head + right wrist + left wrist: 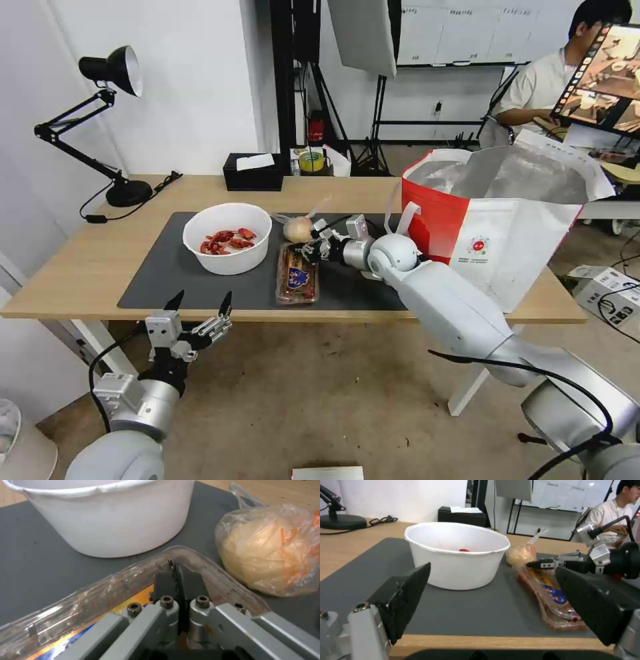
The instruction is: Pick up the trash from the table and place it into the takeout bag.
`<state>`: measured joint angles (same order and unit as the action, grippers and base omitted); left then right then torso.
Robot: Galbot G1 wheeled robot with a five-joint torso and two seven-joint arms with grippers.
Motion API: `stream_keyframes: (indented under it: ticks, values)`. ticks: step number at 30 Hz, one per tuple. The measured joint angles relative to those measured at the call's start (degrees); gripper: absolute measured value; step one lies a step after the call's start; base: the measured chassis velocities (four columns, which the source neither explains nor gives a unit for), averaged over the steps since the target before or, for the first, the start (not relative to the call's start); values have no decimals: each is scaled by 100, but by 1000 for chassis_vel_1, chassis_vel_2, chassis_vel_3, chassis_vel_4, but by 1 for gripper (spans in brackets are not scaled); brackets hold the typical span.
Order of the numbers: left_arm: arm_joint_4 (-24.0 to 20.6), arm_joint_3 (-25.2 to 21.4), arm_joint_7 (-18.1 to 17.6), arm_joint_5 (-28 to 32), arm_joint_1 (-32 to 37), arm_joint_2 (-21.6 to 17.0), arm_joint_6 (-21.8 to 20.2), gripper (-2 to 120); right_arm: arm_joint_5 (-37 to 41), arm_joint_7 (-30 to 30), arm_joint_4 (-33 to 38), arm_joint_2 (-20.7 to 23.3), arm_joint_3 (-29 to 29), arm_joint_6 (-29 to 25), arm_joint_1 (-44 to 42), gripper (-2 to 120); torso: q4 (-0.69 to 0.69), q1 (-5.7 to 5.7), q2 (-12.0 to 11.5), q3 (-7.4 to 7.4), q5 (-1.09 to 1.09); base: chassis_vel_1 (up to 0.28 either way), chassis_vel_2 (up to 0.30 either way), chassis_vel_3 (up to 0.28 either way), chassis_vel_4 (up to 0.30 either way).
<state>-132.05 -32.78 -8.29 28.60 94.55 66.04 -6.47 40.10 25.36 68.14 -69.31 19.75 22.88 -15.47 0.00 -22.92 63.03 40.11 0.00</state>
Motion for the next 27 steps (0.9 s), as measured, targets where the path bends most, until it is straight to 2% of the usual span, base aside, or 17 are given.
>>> stream_keyframes:
  ticks: [19,25,27]
  values:
    - [10,39,-4,220,-124,-126,-8,100,228,-27,292,117,-197,-38,-102,0,0,0,0,0,0,0,0,0,0]
    - [58,158,-133,804,-381,-295,-151,100,364,-115,584,274,-252,-40,-110,0,0,0,0,0,0,0,0,0,0]
    - [59,230,-242,1486,-520,-418,-277,100,411,-150,647,301,-260,-40,-123,0,-1,0,0,0,0,0,0,0,0]
